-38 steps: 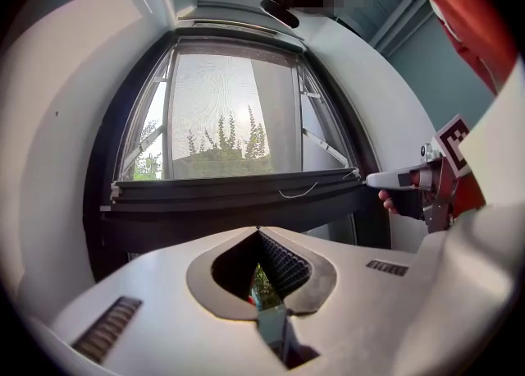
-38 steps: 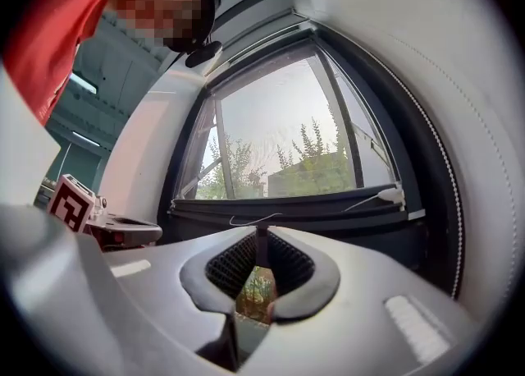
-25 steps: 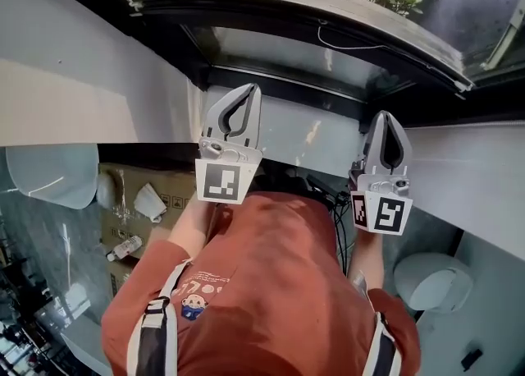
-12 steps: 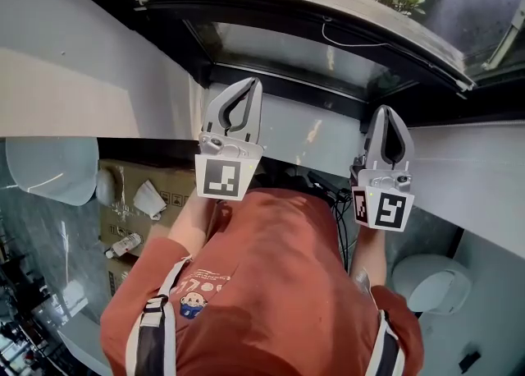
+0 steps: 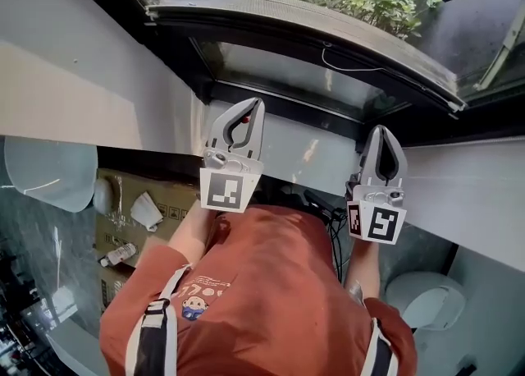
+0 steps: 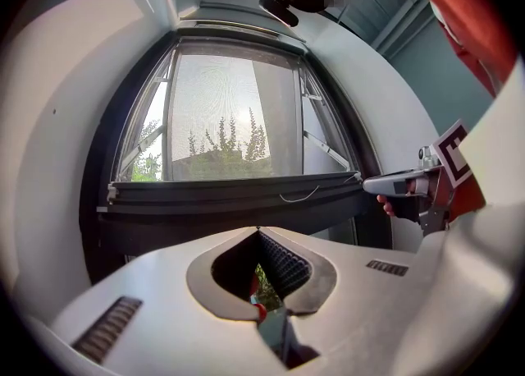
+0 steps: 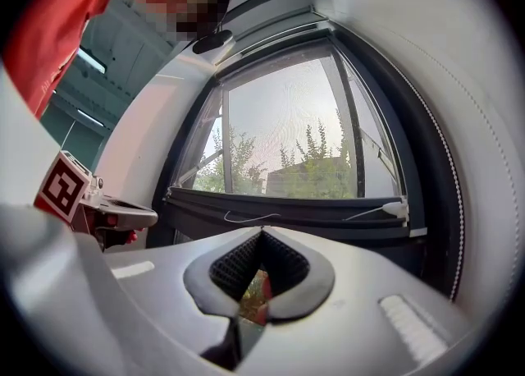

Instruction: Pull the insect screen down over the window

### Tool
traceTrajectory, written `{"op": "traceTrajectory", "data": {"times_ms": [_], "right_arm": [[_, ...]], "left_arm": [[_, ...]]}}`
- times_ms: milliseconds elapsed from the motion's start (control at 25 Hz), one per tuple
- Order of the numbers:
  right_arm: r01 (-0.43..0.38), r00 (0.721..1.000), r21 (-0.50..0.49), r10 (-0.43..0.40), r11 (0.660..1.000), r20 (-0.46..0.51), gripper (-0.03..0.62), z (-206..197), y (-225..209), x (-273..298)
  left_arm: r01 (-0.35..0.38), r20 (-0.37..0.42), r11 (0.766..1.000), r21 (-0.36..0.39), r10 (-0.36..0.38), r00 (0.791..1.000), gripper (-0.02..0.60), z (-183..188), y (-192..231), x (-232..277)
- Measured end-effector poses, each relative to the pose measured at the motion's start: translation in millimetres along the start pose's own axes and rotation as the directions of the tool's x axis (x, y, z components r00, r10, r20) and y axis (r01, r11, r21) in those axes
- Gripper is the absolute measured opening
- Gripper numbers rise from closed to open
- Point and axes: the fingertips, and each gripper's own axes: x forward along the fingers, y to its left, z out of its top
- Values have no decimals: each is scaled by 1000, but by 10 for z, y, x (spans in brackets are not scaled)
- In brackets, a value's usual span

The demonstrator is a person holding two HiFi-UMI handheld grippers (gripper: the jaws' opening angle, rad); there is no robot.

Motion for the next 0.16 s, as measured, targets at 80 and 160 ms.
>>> {"op": "traceTrajectory", "data": {"times_ms": [80,160], "right_arm": [[1,1000,0,-1,1000,0,11,4,2,7],[1,1000,-2,-1,1000,-1,11,5,6,8]], "left_arm": [[0,1,1000,-1,0,1000,5,12,-2,-1],[1,2,1000,-1,-1,1000,5,22,-10,-4]]}}
